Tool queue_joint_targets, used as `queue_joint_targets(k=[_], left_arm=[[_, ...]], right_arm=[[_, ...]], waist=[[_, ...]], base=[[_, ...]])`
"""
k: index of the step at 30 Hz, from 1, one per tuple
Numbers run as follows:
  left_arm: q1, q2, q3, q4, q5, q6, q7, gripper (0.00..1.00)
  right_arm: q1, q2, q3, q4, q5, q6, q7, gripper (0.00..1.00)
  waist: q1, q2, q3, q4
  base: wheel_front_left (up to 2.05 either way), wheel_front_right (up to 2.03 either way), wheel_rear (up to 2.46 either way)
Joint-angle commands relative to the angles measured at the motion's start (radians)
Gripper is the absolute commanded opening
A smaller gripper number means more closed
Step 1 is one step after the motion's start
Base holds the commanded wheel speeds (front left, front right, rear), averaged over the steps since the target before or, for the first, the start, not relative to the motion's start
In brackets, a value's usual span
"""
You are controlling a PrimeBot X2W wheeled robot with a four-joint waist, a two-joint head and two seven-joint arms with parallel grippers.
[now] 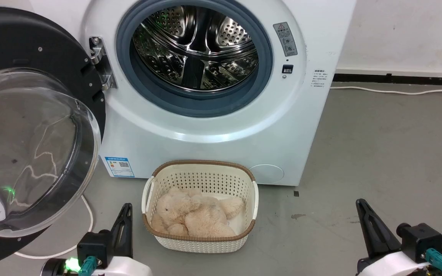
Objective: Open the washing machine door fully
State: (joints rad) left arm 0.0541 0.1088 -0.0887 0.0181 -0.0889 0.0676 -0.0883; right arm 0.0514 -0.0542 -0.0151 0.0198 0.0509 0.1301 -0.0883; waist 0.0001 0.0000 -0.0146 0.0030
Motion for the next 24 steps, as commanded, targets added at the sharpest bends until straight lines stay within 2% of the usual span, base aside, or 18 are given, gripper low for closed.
queue_joint_targets(k=[1, 24], left_arm=[[-0.021, -0.006, 0.006, -0.005, 0.01, -0.005, 0.005, 0.0], [-0.039, -0.035, 0.052, -0.012, 0.054, -0.04, 0.052, 0.0]], right_arm=[[-0.013, 0.003, 0.002, -0.007, -0.01, 0.0, 0.004, 0.0], [-0.035, 0.003, 0.009, -0.014, -0.033, 0.001, 0.051, 0.0]], waist=[[-0.0001, 0.0, 0.0, 0.0], [-0.0001, 0.0, 0.008, -0.002]], base=[[0.0, 0.0, 0.0], [0.0, 0.0, 0.0]])
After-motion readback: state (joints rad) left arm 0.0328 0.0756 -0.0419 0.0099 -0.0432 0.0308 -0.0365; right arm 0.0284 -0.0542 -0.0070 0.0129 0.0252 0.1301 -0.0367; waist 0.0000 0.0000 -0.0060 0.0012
